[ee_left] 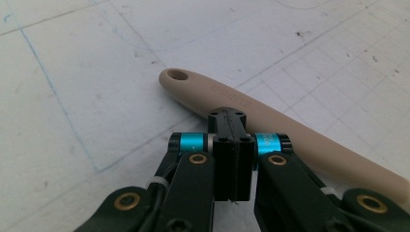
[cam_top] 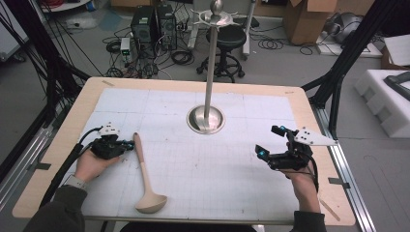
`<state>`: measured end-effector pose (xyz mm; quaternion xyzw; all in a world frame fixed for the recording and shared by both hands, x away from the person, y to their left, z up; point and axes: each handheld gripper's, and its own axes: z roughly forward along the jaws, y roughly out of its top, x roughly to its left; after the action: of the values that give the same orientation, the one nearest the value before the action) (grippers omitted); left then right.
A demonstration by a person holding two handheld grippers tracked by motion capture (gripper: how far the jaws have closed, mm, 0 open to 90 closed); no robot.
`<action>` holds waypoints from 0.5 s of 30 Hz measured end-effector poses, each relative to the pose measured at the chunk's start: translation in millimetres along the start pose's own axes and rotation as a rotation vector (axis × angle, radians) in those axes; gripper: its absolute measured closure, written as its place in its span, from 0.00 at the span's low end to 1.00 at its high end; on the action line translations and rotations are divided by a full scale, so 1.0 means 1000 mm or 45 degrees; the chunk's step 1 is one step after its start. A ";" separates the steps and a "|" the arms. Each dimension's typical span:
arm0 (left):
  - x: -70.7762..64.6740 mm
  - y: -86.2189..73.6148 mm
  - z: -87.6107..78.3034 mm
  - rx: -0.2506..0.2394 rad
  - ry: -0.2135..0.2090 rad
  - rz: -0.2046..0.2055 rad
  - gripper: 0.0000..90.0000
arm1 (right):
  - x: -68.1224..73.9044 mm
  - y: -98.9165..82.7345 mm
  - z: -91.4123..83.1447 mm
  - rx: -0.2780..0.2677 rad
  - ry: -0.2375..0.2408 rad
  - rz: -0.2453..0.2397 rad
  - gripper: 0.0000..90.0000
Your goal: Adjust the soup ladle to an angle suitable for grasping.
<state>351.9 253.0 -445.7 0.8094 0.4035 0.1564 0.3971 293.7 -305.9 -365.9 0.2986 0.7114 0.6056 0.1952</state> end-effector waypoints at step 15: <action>-0.020 0.028 0.021 0.060 -0.028 0.097 1.00 | -0.002 0.000 -0.003 -0.009 -0.002 0.015 0.01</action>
<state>366.2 216.4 -436.8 0.8350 0.3713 0.1529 0.3762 293.4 -309.1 -365.5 0.3028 0.7072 0.6089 0.1932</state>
